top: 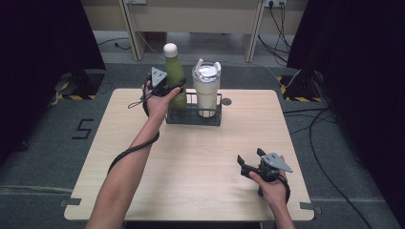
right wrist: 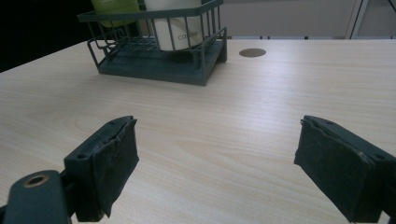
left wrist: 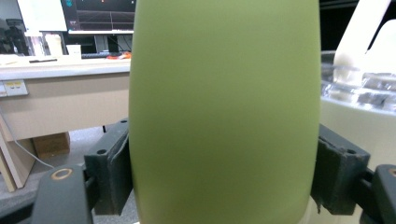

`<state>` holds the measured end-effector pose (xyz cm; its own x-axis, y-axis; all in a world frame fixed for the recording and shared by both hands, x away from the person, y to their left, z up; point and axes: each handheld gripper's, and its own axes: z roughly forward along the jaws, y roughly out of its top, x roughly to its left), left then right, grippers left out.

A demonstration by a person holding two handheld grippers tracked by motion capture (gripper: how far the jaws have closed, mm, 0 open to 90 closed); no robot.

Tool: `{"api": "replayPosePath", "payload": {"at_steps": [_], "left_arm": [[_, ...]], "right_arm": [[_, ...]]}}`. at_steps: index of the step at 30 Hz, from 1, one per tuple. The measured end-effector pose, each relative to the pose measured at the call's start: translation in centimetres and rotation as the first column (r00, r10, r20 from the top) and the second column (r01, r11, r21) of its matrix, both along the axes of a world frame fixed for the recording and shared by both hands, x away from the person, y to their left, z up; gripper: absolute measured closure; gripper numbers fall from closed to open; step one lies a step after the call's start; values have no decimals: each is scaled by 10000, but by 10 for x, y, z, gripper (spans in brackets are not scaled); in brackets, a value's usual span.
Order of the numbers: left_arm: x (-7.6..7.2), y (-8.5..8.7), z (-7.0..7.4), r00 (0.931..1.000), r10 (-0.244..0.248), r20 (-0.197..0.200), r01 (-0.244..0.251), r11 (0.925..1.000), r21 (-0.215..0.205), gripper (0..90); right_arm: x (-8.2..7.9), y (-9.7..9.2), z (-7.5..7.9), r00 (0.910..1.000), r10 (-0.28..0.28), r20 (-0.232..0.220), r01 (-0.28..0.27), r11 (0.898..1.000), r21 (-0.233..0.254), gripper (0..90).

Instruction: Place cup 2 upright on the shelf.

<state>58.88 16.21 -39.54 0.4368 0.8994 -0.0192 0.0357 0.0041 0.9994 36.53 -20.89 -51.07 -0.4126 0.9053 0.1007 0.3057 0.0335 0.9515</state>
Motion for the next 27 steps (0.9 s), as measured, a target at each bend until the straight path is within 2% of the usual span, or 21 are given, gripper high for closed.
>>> {"api": "replayPosePath", "payload": {"at_steps": [13,27], "left_arm": [[3,-5,-17,9990,4,-454,-2,10000,36,211],[5,-6,-21,9984,73,-558,-62,9998,184,210]], "right_arm": [[0,0,1,10000,32,-63,-31,10000,48,128],[0,1,0,10000,70,-60,-69,10000,36,129]]}}
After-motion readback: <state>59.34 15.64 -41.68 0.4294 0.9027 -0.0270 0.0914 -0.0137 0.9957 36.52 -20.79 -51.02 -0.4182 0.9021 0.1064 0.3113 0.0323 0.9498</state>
